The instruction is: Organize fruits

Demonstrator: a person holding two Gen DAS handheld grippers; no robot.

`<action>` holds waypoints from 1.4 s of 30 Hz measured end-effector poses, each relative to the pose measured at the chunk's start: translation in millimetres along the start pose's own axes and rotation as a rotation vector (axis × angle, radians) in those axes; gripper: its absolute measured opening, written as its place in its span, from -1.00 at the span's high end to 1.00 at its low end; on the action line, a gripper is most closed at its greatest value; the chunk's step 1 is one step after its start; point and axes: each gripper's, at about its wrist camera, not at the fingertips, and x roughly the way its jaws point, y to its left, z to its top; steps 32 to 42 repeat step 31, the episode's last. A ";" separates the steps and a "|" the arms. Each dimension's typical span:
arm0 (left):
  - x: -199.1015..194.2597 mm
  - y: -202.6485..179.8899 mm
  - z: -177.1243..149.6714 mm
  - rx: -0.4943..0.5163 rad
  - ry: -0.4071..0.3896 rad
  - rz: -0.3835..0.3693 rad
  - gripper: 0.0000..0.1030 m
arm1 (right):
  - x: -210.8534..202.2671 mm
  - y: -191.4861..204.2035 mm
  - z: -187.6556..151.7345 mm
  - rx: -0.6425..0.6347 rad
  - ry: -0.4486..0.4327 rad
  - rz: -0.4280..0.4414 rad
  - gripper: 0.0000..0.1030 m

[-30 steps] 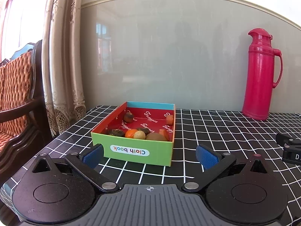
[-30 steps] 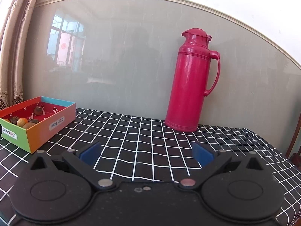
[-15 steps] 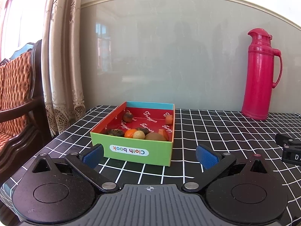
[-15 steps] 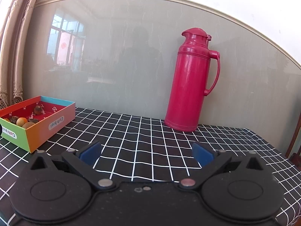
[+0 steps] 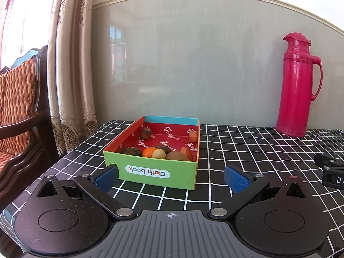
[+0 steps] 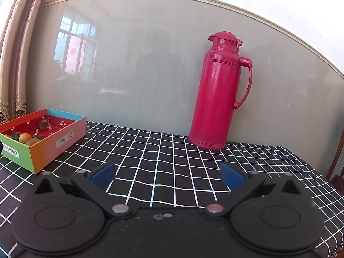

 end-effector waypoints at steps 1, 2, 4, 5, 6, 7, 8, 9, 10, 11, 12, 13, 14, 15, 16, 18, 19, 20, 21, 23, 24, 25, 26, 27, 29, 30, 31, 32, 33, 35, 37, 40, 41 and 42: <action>0.1 -0.1 0.0 0.000 0.000 0.001 -1.00 | 0.1 0.0 0.0 0.000 0.001 0.000 -1.00; 0.1 0.1 0.1 0.000 0.000 0.001 -1.00 | -0.1 0.1 0.0 0.000 0.001 0.000 -1.00; 0.5 0.3 0.2 0.000 0.001 0.000 -1.00 | -0.1 0.0 0.0 0.000 0.000 0.000 -1.00; 0.5 0.2 0.3 0.000 0.001 0.001 -1.00 | 0.0 0.2 0.1 -0.001 0.000 0.000 -1.00; 0.7 0.2 0.4 0.000 0.001 0.001 -1.00 | -0.1 0.2 0.1 -0.001 0.001 -0.001 -1.00; 0.6 0.3 0.4 -0.001 0.001 0.002 -1.00 | -0.2 0.2 0.2 0.000 0.000 0.000 -1.00; 0.4 0.4 0.4 -0.001 0.000 0.004 -1.00 | -0.1 0.1 0.1 0.000 0.000 0.001 -1.00; 0.5 0.5 0.2 -0.002 0.000 0.003 -1.00 | 0.2 0.1 -0.1 0.000 0.001 0.000 -1.00; 0.7 0.5 0.1 -0.001 0.001 0.003 -1.00 | 0.6 0.1 -0.7 -0.001 0.002 -0.001 -1.00; 0.7 0.4 0.1 -0.001 0.000 0.005 -1.00 | 0.7 0.0 -1.0 -0.001 0.002 0.000 -1.00; 0.8 0.3 0.2 -0.001 0.000 0.004 -1.00 | 0.8 -0.2 -1.4 -0.002 0.002 0.000 -1.00; 0.7 0.2 0.2 -0.001 0.000 0.004 -1.00 | 0.8 0.0 -1.3 -0.002 0.002 -0.001 -1.00; 0.6 0.2 0.1 -0.001 0.000 0.004 -1.00 | 0.8 -0.1 -1.3 -0.002 0.002 -0.001 -1.00; 0.8 0.1 0.1 -0.001 0.001 0.004 -1.00 | 0.8 0.2 -0.9 -0.002 0.003 -0.001 -1.00; 0.8 0.1 0.1 -0.001 0.000 0.004 -1.00 | 0.8 0.1 -1.2 -0.002 0.003 -0.001 -1.00; 1.1 0.2 0.2 -0.002 0.000 0.004 -1.00 | 0.8 0.1 -0.9 -0.001 0.002 0.000 -1.00; 1.1 0.2 0.2 -0.002 -0.001 0.005 -1.00 | 0.8 0.2 -0.9 -0.002 0.002 -0.001 -1.00; 1.0 0.4 0.1 -0.003 -0.002 0.005 -1.00 | 0.8 0.2 -1.0 -0.002 0.003 -0.001 -1.00; 1.1 0.1 0.2 -0.002 -0.002 0.004 -1.00 | 0.7 0.0 -1.1 -0.002 0.003 -0.001 -1.00; 0.8 0.0 0.1 -0.006 -0.008 0.000 -1.00 | 0.8 0.0 -0.9 -0.002 0.002 -0.001 -1.00; 0.4 0.0 -0.1 -0.008 -0.012 -0.005 -1.00 | 0.7 0.0 -0.8 -0.002 0.002 -0.001 -1.00; -0.5 0.0 -0.3 -0.011 -0.022 0.000 -1.00 | 0.8 0.0 -0.8 -0.002 0.003 0.000 -1.00; -1.3 0.3 -0.5 -0.015 -0.031 -0.004 -1.00 | 0.9 -0.2 -1.1 -0.001 0.004 0.000 -1.00; -1.1 1.0 -0.5 -0.020 -0.032 -0.016 -1.00 | 1.3 -0.2 -1.2 -0.001 0.004 -0.001 -1.00; -1.6 3.0 -0.5 -0.037 -0.037 -0.014 -1.00 | 2.0 -0.8 -1.9 0.001 0.007 -0.001 -1.00; -2.0 4.9 -0.6 -0.050 -0.042 -0.015 -1.00 | 2.4 -1.4 -2.1 0.002 0.009 -0.001 -1.00; -2.0 6.6 -0.7 -0.059 -0.044 -0.020 -1.00 | 2.2 -1.8 -2.2 0.003 0.008 -0.002 -1.00; -2.0 6.6 -0.7 -0.059 -0.044 -0.020 -1.00 | 2.2 -1.8 -2.2 0.003 0.008 -0.002 -1.00; -2.0 6.6 -0.7 -0.059 -0.044 -0.020 -1.00 | 2.2 -1.8 -2.2 0.003 0.008 -0.002 -1.00; -2.0 6.6 -0.7 -0.059 -0.044 -0.020 -1.00 | 2.2 -1.8 -2.2 0.003 0.008 -0.002 -1.00; -2.0 6.6 -0.7 -0.059 -0.044 -0.020 -1.00 | 2.2 -1.8 -2.2 0.003 0.008 -0.002 -1.00; -2.0 6.6 -0.7 -0.059 -0.044 -0.020 -1.00 | 2.2 -1.8 -2.2 0.003 0.008 -0.002 -1.00; -2.0 6.6 -0.7 -0.059 -0.044 -0.020 -1.00 | 2.2 -1.8 -2.2 0.003 0.008 -0.002 -1.00; -2.0 6.6 -0.7 -0.059 -0.044 -0.020 -1.00 | 2.2 -1.8 -2.2 0.003 0.008 -0.002 -1.00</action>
